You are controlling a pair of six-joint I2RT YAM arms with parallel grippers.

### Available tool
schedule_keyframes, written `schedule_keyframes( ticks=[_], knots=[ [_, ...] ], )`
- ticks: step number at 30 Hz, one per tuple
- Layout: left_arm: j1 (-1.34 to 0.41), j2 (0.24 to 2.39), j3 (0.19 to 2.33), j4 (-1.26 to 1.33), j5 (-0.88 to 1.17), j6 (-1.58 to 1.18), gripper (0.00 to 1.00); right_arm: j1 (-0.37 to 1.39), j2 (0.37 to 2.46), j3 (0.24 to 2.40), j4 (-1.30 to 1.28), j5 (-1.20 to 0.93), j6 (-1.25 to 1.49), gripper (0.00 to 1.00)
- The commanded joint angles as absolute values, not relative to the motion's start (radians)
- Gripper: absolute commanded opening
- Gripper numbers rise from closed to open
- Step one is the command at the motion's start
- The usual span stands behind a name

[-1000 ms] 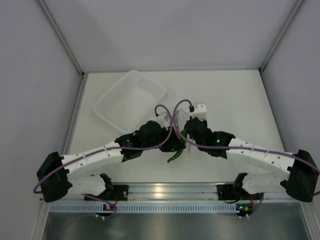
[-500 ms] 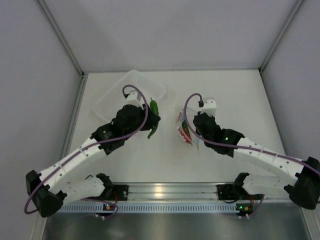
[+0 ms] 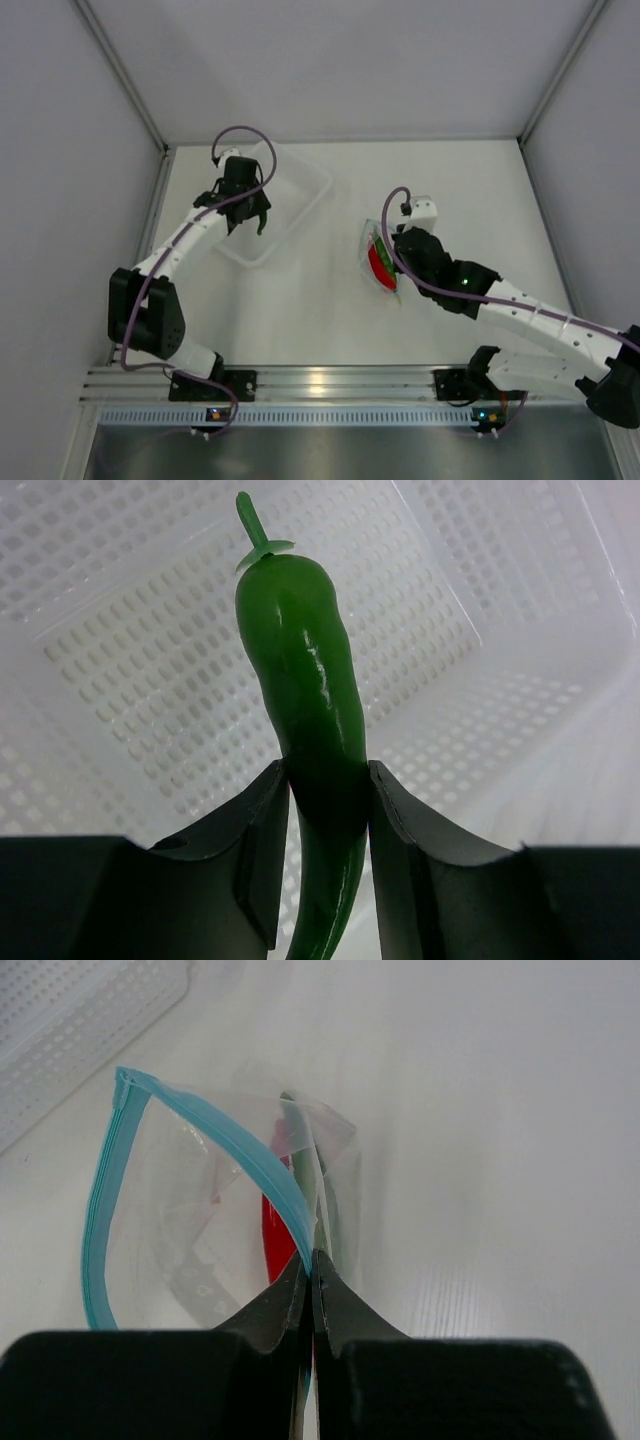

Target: Open the zip-top bag and remove the fake food

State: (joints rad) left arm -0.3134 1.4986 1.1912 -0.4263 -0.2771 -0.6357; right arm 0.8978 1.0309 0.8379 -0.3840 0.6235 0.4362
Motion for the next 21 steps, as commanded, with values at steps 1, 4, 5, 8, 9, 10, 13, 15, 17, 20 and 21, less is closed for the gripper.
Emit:
schedule_keyframes(
  ticks=[1, 4, 5, 8, 9, 10, 13, 15, 17, 20, 21],
  knots=[
    [-0.236, 1.595, 1.301, -0.423, -0.109, -0.571, 0.00, 0.887, 0.996, 0.842, -0.385, 0.571, 0.419, 0.00],
    [-0.169, 1.706, 1.366, -0.449, -0.026, -0.532, 0.06, 0.885, 0.989, 0.839, -0.379, 0.551, 0.403, 0.00],
    [-0.152, 1.729, 1.377, -0.457, -0.022, -0.528, 0.10, 0.885, 0.992, 0.839, -0.380, 0.545, 0.393, 0.00],
    [-0.143, 1.796, 1.401, -0.476, -0.014, -0.520, 0.42, 0.884, 0.999, 0.850, -0.390, 0.517, 0.388, 0.00],
    [-0.143, 1.796, 1.397, -0.472, -0.018, -0.520, 0.48, 0.882, 0.999, 0.851, -0.391, 0.512, 0.387, 0.00],
    [-0.143, 1.796, 1.394, -0.472, -0.029, -0.522, 0.55, 0.882, 0.999, 0.853, -0.391, 0.506, 0.387, 0.00],
    [-0.143, 1.783, 1.387, -0.474, -0.022, -0.509, 0.75, 0.882, 1.002, 0.859, -0.391, 0.500, 0.387, 0.00],
    [-0.143, 1.760, 1.375, -0.474, -0.017, -0.506, 0.95, 0.879, 1.006, 0.865, -0.393, 0.483, 0.385, 0.00],
    [-0.143, 1.714, 1.362, -0.472, -0.005, -0.506, 0.97, 0.877, 1.012, 0.874, -0.394, 0.469, 0.396, 0.00],
    [-0.143, 1.617, 1.333, -0.472, 0.082, -0.529, 0.98, 0.876, 1.003, 0.876, -0.381, 0.448, 0.422, 0.00],
    [-0.144, 1.588, 1.318, -0.469, 0.103, -0.538, 0.98, 0.876, 0.997, 0.874, -0.376, 0.445, 0.428, 0.00]
  ],
)
